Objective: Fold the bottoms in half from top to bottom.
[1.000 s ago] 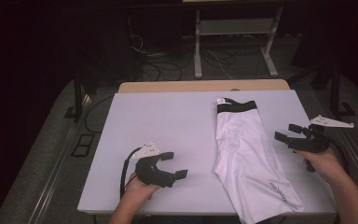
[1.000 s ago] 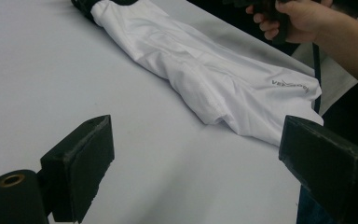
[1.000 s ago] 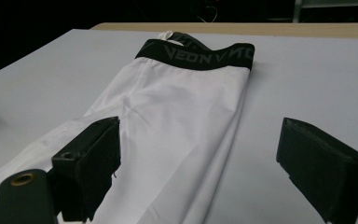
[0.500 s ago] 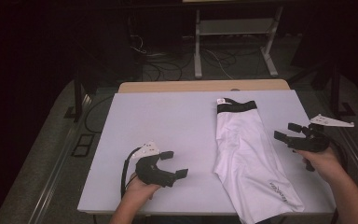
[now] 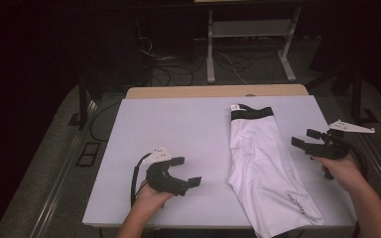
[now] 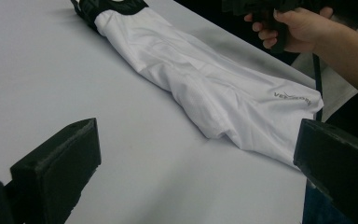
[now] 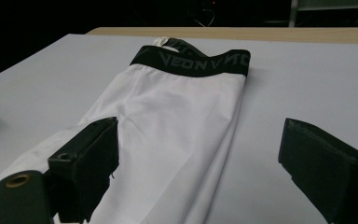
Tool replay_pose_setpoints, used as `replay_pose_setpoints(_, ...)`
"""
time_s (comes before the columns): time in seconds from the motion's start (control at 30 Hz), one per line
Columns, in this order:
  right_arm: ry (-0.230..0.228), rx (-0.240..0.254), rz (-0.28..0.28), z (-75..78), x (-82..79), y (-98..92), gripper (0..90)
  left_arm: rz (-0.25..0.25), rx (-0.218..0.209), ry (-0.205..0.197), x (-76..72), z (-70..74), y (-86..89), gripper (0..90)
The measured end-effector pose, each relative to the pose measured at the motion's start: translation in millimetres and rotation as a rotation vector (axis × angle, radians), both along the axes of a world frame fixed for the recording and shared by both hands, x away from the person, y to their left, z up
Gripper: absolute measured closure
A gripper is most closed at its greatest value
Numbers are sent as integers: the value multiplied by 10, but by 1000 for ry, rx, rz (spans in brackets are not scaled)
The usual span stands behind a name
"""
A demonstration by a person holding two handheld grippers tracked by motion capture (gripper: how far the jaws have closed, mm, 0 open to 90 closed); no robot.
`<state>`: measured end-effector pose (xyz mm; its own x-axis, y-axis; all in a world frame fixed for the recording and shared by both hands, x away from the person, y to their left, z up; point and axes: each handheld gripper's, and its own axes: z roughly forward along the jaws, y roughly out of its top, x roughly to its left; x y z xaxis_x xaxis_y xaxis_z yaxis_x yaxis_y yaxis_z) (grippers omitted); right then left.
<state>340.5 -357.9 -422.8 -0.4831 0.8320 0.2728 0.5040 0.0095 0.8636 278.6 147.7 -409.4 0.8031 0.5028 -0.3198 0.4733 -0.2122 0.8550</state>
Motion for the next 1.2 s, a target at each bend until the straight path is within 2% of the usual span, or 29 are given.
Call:
replay_pose_setpoints(0.37,9,-17,13,26,158,85,111,29,-10,-4,173,65,-83,0)
replay_pose_setpoints(0.43,11,-38,25,47,222,128,111,35,-1,-8,233,89,-117,0)
replay_pose_setpoints(0.57,7,-48,35,83,284,167,110,38,9,-9,311,108,-165,0)
replay_pose_setpoints(0.6,1,-55,45,107,332,205,109,44,15,-12,374,120,-205,0)
replay_pose_setpoints(0.7,-1,-57,45,110,343,214,109,50,21,-18,408,129,-236,0)
replay_pose_setpoints(0.73,-10,-48,52,76,384,238,109,46,45,-31,466,142,-297,0)
replay_pose_setpoints(0.97,-7,-54,41,-1,446,236,113,49,40,-28,582,138,-389,0)
replay_pose_setpoints(1.1,-4,-48,26,-72,518,236,123,49,66,-16,715,127,-500,0)
replay_pose_setpoints(1.2,4,-45,23,-108,552,238,125,53,62,-13,788,139,-548,0)
